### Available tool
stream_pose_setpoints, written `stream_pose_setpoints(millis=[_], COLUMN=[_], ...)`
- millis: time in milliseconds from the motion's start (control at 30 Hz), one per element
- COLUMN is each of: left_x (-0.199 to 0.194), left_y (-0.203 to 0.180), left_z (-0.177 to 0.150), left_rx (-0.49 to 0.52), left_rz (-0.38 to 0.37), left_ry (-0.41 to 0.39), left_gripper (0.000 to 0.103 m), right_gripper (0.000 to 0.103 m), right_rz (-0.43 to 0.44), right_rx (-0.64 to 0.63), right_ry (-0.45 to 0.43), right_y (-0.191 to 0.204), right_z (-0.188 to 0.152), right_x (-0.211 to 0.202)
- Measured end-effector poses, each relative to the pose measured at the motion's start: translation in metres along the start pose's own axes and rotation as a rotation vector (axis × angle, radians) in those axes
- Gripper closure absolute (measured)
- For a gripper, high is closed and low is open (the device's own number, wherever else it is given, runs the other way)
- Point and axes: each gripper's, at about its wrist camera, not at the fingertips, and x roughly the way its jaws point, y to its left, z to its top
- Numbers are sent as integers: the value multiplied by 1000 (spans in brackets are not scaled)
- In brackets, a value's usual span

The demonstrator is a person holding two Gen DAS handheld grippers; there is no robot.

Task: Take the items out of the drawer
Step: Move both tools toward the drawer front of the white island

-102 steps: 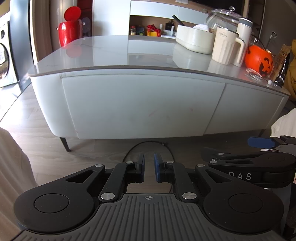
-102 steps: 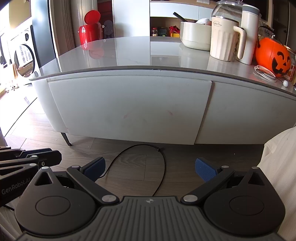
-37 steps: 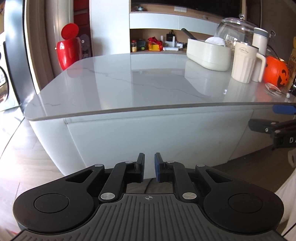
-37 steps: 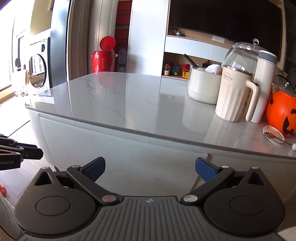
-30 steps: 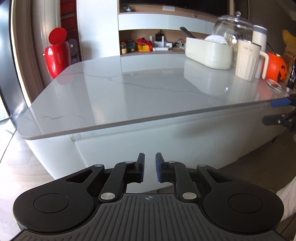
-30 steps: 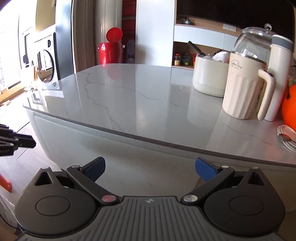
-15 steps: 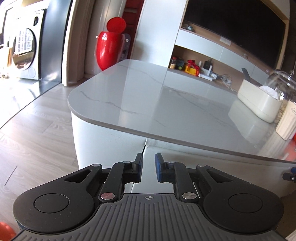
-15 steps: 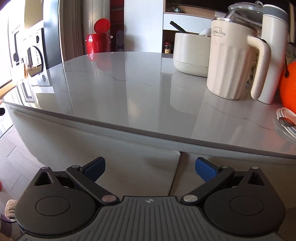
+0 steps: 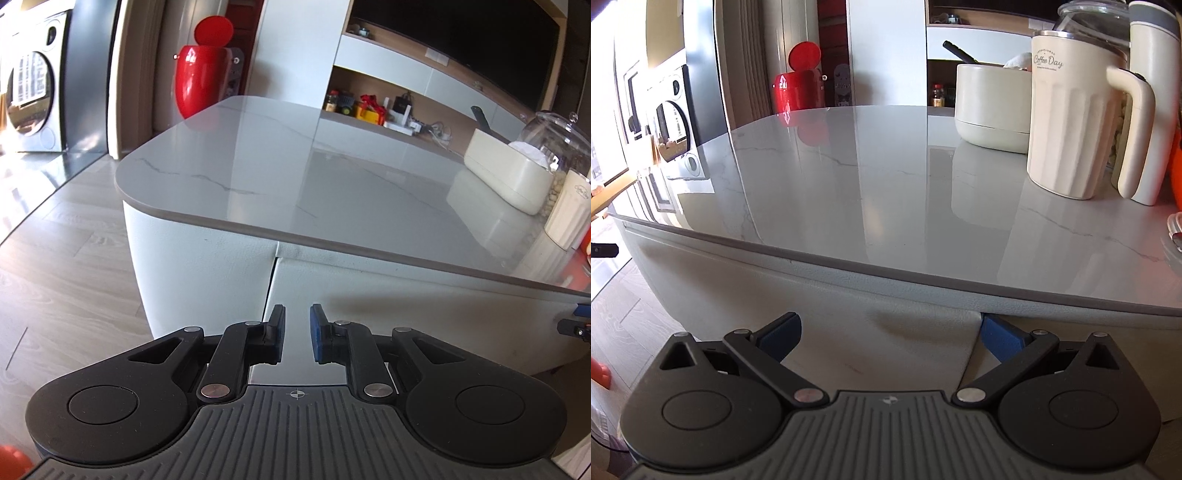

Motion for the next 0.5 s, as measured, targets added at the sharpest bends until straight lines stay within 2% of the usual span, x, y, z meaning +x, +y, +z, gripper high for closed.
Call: stream_pose_setpoints(millis=[167, 267, 300, 333, 367, 433, 500], left_x=[-1, 0, 0, 0, -1, -2, -2], left_y=[1, -1, -2, -2, -3, 0, 3], left_z=[-1, -1, -1, -1, -2, -3, -3], left_rx=[-9, 4, 8, 15, 20, 20, 8], left_rz=[-23, -40, -45, -47, -47, -51, -46], left_ry=[4, 8, 11, 12, 11, 13, 19], left_gripper=[87, 87, 87, 87, 87, 87, 87], right_gripper=[0, 0, 0, 0, 0, 0, 0], right_rz=[-30, 2, 112, 291, 364, 331, 255], right_rx=[-93, -55, -57, -75, -137, -298, -355], right_ry=[26, 27, 31, 35, 22, -4, 19], right_y=[13, 9, 10, 17, 34, 67, 75], right_z=[-3, -2, -1, -2, -4, -16, -23], right_x=[-3, -11, -15, -21, -28, -34, -26])
